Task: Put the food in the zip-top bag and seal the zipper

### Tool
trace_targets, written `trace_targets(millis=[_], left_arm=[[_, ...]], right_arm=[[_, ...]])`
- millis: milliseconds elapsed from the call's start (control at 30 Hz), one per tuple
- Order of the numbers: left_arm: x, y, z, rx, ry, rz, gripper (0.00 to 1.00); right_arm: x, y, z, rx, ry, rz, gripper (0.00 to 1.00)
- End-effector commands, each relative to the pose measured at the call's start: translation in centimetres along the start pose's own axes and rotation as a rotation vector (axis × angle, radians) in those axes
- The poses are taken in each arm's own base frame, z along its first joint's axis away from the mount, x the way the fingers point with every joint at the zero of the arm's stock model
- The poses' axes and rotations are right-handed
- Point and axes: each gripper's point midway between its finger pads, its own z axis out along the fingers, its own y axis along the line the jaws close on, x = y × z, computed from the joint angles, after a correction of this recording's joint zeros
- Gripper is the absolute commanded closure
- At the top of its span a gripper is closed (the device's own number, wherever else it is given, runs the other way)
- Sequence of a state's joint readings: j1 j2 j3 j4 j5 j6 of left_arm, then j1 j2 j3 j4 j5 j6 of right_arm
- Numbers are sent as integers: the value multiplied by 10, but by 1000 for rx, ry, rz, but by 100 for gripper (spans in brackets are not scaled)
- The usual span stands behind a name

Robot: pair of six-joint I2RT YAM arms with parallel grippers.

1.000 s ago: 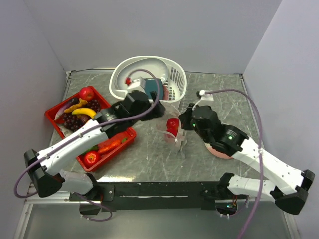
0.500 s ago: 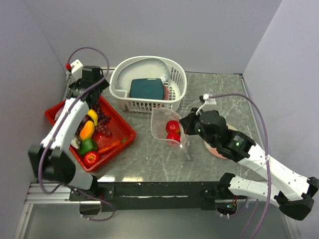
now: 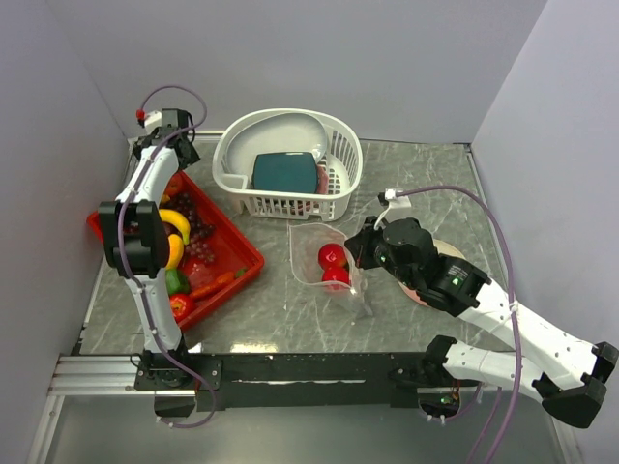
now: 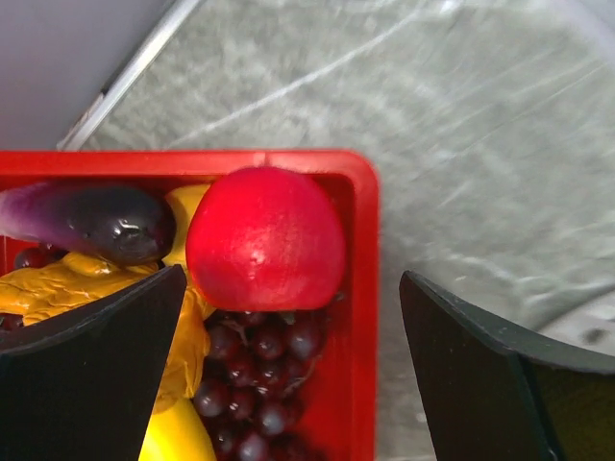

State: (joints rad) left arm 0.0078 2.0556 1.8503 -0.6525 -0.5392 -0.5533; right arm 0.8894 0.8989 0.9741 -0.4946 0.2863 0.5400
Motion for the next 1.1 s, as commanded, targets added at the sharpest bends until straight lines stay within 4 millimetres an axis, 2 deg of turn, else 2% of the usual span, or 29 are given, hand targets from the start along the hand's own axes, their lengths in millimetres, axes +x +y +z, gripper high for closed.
trace_targets(millis=[0, 300, 533, 633, 733, 767, 933, 967, 1033, 1067], left_arm=[[-6, 15, 7, -36, 1, 25, 1], [22, 24, 31, -73, 65, 61, 1], [25, 21, 31, -49, 65, 57, 6], [22, 21, 27, -44, 65, 57, 13], [15, 22, 19, -34, 54, 52, 22], [7, 22, 12, -24, 35, 41, 25], [-9, 27, -12, -2, 6, 29, 31], [-18, 28, -23, 16, -19, 15, 33], [-21, 31, -31, 22, -28, 10, 34], [-27, 32, -43, 41, -45, 4, 34]], right_arm=[[-16, 5, -1, -22, -64, -3, 100], [-11, 3, 4, -14, -51, -5, 100], [-14, 3, 4, -10, -55, -7, 100], [-14, 3, 4, -8, -55, -5, 100], [-15, 3, 3, -9, -59, -3, 100], [-16, 3, 2, -9, -63, -1, 100], [-18, 3, 2, -5, -67, -1, 100], [-18, 3, 2, -3, -67, -2, 100], [-18, 3, 2, -5, -67, -3, 100], [-17, 2, 3, -3, -65, -4, 100]])
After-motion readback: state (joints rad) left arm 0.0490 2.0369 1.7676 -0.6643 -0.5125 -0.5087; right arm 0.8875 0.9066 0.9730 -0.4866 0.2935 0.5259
